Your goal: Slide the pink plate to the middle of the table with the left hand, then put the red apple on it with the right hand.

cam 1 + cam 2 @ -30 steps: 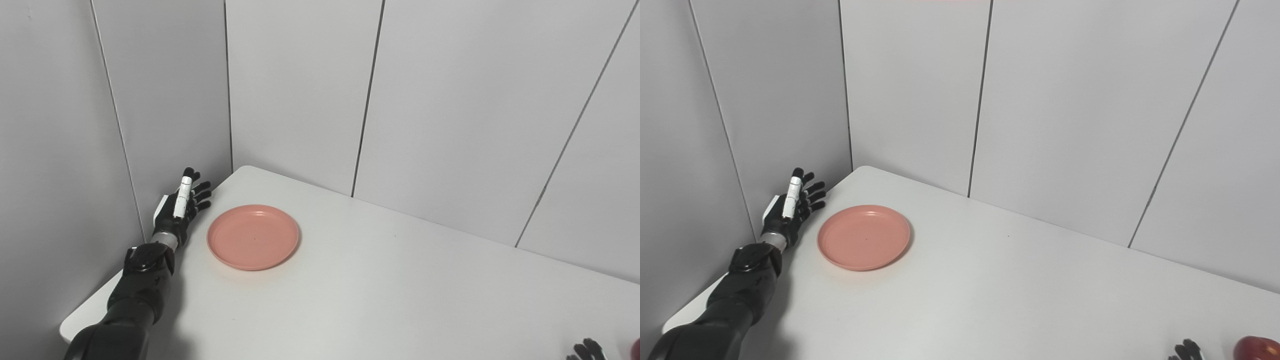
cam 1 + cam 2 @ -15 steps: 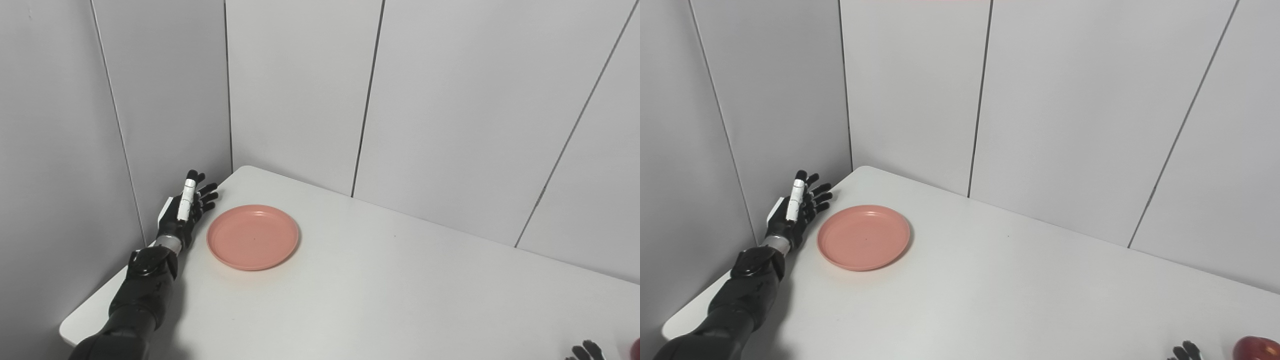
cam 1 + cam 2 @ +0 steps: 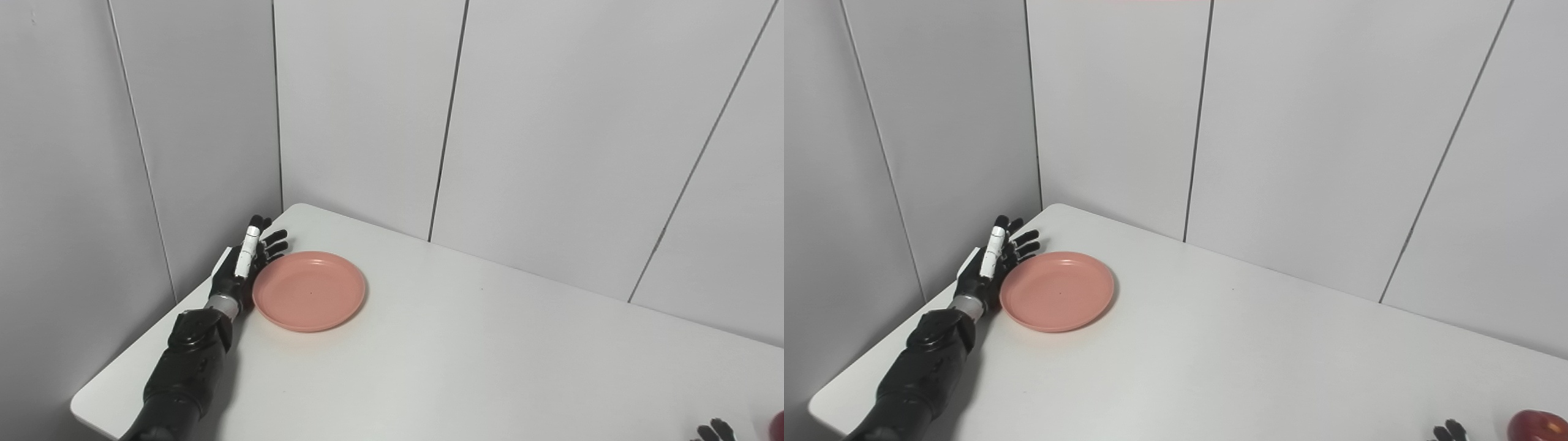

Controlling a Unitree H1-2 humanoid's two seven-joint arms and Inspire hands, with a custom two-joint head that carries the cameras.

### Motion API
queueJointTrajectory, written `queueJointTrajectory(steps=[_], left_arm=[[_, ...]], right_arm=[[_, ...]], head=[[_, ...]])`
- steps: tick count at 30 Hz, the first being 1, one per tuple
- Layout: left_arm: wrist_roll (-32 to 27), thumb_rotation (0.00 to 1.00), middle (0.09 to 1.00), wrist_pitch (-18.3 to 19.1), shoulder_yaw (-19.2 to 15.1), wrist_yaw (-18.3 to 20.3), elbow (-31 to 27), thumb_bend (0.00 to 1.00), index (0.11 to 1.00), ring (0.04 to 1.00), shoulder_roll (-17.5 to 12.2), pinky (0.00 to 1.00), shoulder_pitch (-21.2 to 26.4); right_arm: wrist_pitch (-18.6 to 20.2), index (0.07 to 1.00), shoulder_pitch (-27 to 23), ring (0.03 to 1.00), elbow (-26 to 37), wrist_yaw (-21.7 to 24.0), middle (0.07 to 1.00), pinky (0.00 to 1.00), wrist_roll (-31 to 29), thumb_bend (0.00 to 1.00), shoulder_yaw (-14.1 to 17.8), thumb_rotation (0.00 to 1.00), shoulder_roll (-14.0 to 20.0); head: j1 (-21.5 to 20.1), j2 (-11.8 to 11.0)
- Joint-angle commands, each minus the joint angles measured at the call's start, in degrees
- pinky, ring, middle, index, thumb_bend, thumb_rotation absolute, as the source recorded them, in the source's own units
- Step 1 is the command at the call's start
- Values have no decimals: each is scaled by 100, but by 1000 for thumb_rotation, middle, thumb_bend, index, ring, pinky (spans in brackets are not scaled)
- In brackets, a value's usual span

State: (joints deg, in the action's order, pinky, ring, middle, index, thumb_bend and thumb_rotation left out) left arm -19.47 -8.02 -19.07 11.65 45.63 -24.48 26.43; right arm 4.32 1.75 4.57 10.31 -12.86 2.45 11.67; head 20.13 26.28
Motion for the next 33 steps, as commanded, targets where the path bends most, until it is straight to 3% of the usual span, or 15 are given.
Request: queueJointTrajectory(steps=[1,7,15,33], left_arm=[[25,931,859,127,50,-33,-146,849,934,863,43,853,20],[-5,931,854,176,60,-6,-245,838,924,855,108,840,-25],[1,934,896,852,161,-180,-1379,865,930,894,456,884,-276],[329,959,883,1110,541,-492,-1784,859,934,893,873,893,-220]], right_arm=[[269,983,4,977,78,38,972,1000,-11,819,-49,1000,-14],[389,983,16,975,192,-17,968,1000,20,815,-57,1000,-30],[448,983,8,977,250,-67,971,1000,44,781,-77,1000,-61],[499,996,7,985,391,-99,979,1000,104,724,-157,1000,-101]], head=[[-2,6],[-19,45],[-32,52],[-125,104]])
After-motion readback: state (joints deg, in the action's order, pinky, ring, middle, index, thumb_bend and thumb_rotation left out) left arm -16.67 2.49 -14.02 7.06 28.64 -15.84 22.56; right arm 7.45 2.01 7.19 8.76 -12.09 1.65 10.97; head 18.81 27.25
